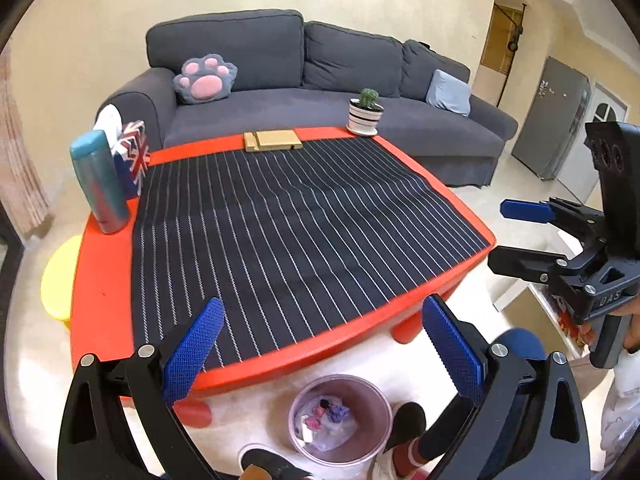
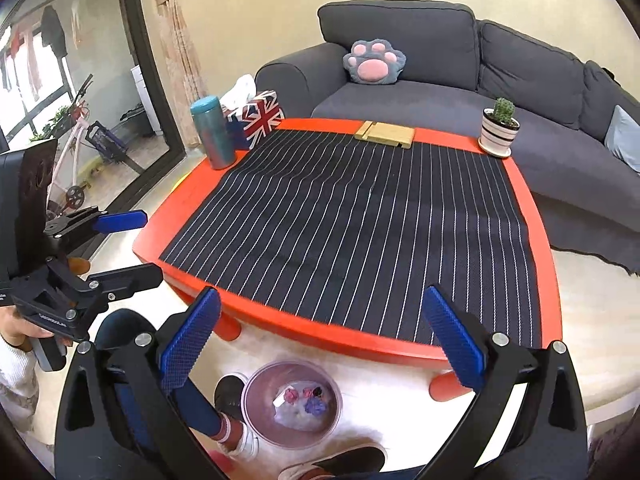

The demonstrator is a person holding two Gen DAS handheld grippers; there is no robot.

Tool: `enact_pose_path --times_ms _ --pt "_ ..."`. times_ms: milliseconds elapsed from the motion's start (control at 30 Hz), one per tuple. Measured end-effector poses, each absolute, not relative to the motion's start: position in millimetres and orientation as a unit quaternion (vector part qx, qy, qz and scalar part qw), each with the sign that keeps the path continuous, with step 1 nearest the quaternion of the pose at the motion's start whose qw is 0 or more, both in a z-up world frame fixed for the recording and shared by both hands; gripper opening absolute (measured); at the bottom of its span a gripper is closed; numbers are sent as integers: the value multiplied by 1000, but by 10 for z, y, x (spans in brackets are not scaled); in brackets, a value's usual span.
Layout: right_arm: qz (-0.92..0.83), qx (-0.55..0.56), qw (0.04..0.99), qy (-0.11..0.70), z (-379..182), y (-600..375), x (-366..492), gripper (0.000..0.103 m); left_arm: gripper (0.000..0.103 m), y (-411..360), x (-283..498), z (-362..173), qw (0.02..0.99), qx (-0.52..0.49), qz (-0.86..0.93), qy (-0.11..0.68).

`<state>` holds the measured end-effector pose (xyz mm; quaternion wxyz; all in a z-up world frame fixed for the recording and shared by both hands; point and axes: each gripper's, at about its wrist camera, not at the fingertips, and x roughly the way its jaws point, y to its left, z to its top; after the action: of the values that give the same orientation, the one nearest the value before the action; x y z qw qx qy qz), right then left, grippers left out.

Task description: Collect trash

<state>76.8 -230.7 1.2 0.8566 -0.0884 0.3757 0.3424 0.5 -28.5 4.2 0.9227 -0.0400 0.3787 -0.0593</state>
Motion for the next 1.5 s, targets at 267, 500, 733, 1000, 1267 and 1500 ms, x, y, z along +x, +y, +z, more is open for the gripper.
enact_pose_path --times_ms 267,500,733,1000,1267,1500 --pt "342 -86 862 363 148 -2284 866 99 97 -244 137 173 928 -28 -43 369" --pt "345 -84 865 356 209 -2285 906 99 97 -232 191 205 927 -22 -32 372" --pt "347 -87 865 352 224 -2260 897 99 97 -238 220 202 926 -13 -17 376" --pt "347 -88 865 351 232 -2250 903 99 97 -237 213 209 930 -2 0 367" --pt "348 -89 864 354 235 -2246 919 99 97 -201 219 223 932 -12 1 361" --pt "349 -90 863 355 228 -2232 931 99 97 -192 225 225 933 -13 2 361"
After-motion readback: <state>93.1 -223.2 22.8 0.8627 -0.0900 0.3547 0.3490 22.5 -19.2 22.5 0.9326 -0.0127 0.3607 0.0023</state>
